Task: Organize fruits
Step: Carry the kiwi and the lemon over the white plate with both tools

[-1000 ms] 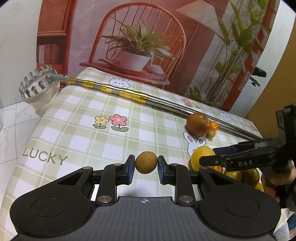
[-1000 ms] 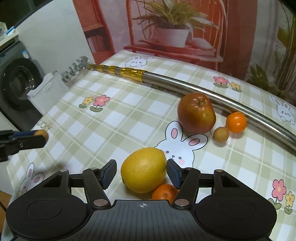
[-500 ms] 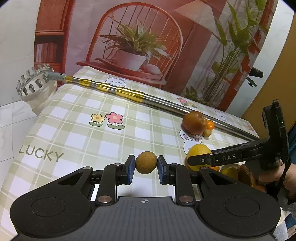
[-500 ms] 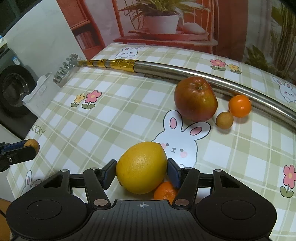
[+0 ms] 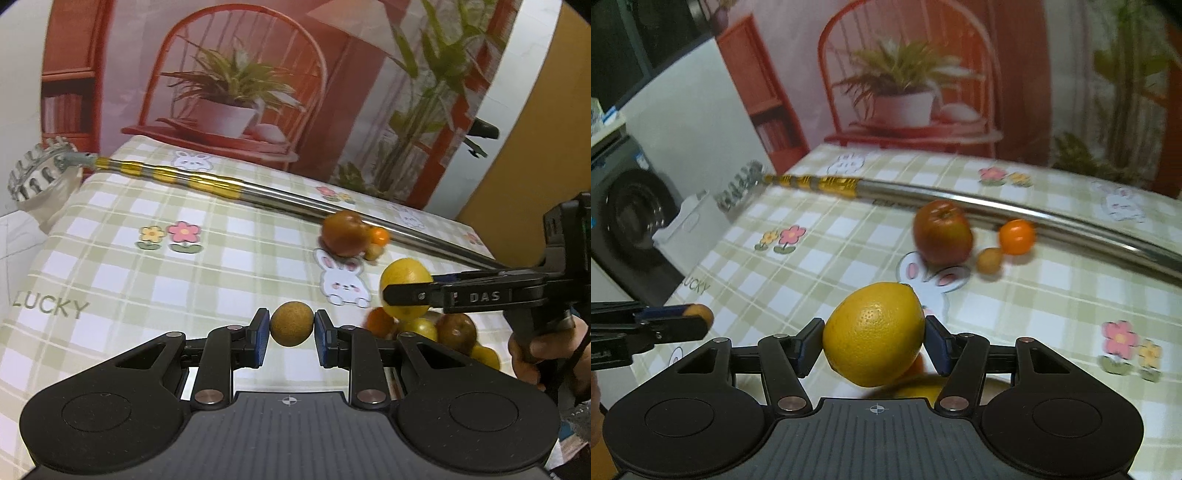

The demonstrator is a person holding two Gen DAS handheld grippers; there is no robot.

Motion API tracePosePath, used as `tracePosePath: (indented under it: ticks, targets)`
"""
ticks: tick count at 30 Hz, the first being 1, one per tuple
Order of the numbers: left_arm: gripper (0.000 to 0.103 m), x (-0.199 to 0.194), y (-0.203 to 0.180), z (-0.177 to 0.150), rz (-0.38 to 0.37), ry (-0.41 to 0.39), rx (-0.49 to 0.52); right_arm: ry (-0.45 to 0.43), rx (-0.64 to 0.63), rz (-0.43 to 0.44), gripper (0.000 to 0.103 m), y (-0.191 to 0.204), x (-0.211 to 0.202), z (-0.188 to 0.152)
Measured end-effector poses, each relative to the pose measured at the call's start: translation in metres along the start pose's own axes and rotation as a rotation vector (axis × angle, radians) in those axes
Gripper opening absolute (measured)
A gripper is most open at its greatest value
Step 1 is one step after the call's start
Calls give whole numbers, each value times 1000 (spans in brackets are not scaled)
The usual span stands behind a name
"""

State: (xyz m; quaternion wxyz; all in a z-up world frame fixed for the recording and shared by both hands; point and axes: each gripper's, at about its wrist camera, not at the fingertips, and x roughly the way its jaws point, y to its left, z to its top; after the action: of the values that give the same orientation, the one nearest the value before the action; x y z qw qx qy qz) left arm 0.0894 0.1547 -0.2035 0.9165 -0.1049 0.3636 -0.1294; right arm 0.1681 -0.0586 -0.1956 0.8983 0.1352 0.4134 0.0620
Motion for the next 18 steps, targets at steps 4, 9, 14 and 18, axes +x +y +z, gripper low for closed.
tracePosePath:
  ticks: [4, 9, 14, 18]
  targets:
    - [28, 4, -17, -1, -19, 13, 36, -59, 15, -22, 54, -13, -32, -13]
    - [28, 11, -41, -3, -52, 31, 71, -126, 50, -58, 54, -32, -68, -37]
    - [28, 20, -66, -7, -90, 51, 112, -157, 84, -75, 54, -46, -89, -61]
    - [28, 33, -87, -14, -118, 92, 146, -172, 108, -87, 54, -56, -99, -76]
